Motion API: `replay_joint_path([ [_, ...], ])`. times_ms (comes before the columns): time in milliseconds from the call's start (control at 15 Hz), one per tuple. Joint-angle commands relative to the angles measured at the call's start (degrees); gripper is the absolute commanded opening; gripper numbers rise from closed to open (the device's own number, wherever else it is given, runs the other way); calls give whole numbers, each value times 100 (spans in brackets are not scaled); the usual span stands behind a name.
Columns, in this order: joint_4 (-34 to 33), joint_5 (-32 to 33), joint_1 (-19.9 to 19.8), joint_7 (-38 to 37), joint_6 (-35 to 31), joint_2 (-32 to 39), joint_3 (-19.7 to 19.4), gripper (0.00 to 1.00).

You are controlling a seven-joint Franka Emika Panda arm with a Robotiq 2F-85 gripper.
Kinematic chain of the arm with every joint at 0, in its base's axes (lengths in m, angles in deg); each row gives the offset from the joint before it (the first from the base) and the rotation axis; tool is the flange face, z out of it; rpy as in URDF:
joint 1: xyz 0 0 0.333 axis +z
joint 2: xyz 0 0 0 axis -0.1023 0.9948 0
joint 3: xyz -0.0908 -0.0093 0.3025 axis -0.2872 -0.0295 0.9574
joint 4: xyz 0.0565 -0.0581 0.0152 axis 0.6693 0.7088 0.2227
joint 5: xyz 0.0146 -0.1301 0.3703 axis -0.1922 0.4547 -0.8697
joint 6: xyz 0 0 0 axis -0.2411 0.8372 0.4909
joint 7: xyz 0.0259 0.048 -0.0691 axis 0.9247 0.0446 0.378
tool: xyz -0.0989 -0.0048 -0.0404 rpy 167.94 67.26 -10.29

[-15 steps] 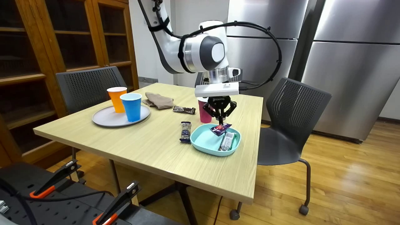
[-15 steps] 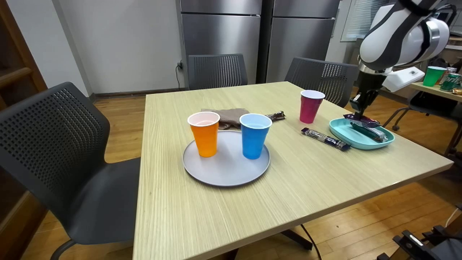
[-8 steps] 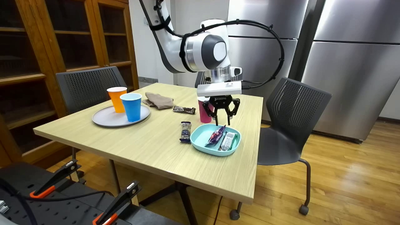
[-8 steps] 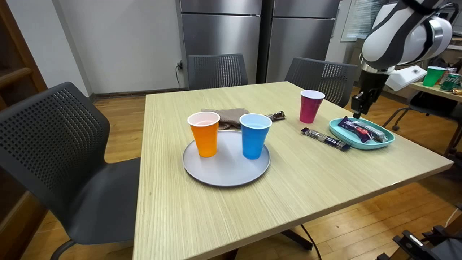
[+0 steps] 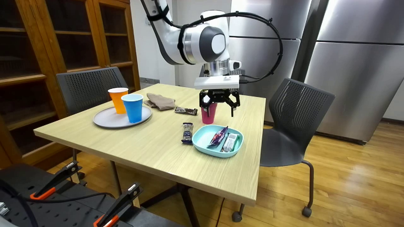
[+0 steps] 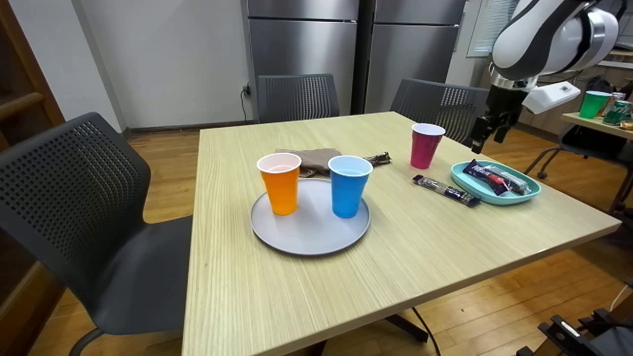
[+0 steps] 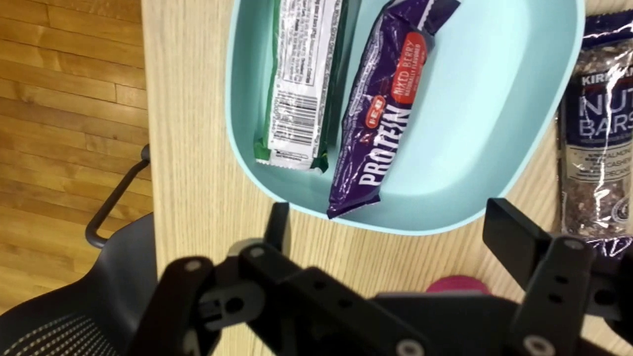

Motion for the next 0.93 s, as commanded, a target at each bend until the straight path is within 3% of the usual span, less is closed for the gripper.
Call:
replay_joint_path([
  [0, 213, -150, -173, 391, 365, -268, 331, 100],
  [267, 178, -192, -86, 397, 590, -230, 410, 100],
  [867, 69, -100, 3, 238, 411, -26, 318, 100],
])
